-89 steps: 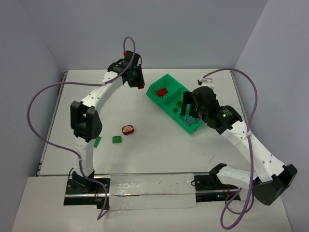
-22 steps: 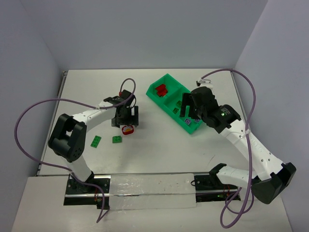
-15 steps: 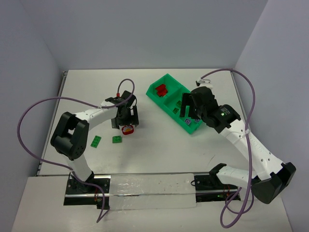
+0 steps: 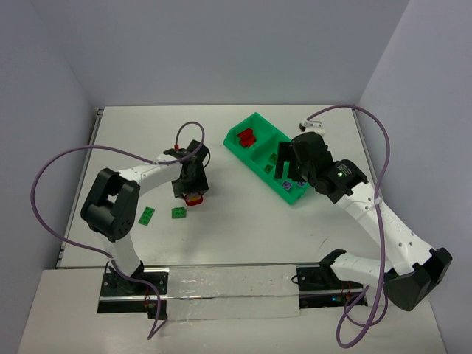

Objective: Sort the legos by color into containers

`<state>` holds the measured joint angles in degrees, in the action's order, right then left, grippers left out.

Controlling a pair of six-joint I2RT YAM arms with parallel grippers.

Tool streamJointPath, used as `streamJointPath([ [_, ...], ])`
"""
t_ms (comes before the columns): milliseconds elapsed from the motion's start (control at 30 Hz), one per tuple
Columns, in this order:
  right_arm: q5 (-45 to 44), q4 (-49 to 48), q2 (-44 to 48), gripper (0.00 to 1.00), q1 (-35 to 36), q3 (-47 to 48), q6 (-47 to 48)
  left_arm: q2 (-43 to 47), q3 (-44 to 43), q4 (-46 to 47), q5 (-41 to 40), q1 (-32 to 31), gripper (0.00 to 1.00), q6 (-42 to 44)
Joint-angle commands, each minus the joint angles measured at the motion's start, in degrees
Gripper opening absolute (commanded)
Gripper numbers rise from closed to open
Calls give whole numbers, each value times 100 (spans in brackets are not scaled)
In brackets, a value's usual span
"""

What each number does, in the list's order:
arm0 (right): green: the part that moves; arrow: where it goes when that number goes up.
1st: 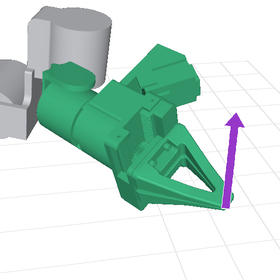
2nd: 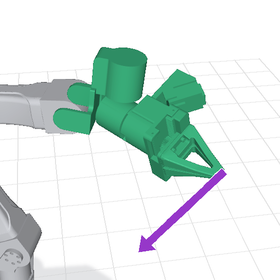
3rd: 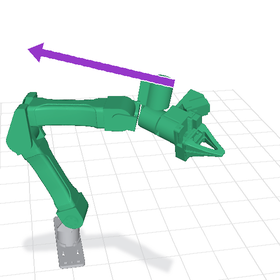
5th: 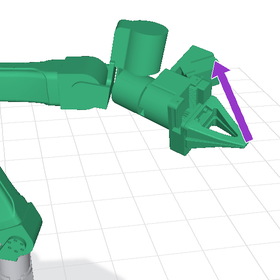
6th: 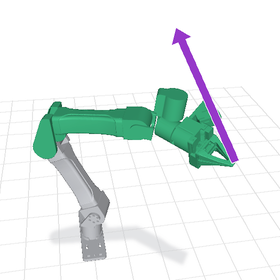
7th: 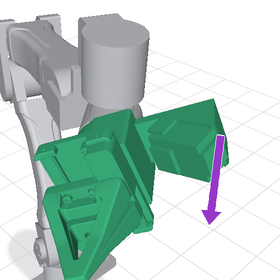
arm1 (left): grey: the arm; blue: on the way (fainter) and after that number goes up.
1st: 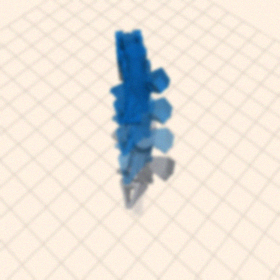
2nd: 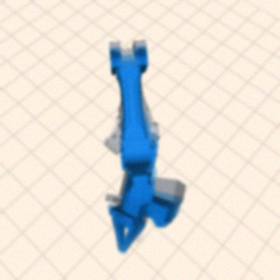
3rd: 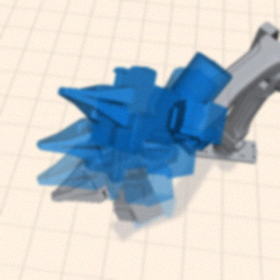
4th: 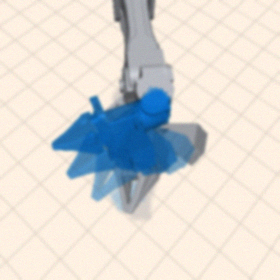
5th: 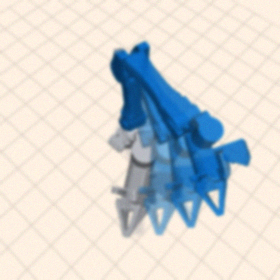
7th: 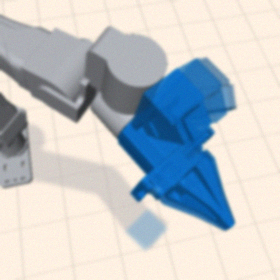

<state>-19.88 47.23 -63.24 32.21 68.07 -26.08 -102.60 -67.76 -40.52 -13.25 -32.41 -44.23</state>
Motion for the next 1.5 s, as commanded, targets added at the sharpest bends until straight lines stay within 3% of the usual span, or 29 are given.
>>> streamJointPath([
  [0, -55, -170, 81, 95, -34, 43, 16, -29, -267, -93, -62, -89, 71, -90],
  [100, -51, -178, 93, 95, -39, 39, 16, -57, -264, -139, -47, -124, 65, -95],
  [267, -56, -179, 119, 95, -39, 35, 7, -11, -394, -284, -103, -156, 42, -108],
  [367, -77, -179, 145, 95, -39, 39, 9, 73, -782, -475, -189, -160, 30, -47],
  [467, -113, -179, 189, 95, -39, 39, 6, 20, -1686, -650, -178, -160, 25, 72],
  [667, -167, -159, 270, 95, -39, -22, -40, -736, -3187, -801, 21, -160, 25, 328],
  [833, -237, -54, 307, 95, -39, -1, -81, -2072, -5399, -773, 316, -160, 25, 605],
  [967, -297, -12, 314, 95, -39, -13, -98, -2739, -6518, -436, 516, -144, 26, 656],
  [1300, -253, 120, 190, 95, -39, 83, -116, -3365, -6574, 1049, 1048, -81, 30, 311],
  [1400, -262, 159, 177, 95, -39, 83, -125, -3635, -6853, 1257, 1227, -64, 39, 330],
  [1467, -280, 201, 163, 95, -39, 90, -134, -3759, -7061, 1278, 1326, -55, 61, 346],
])
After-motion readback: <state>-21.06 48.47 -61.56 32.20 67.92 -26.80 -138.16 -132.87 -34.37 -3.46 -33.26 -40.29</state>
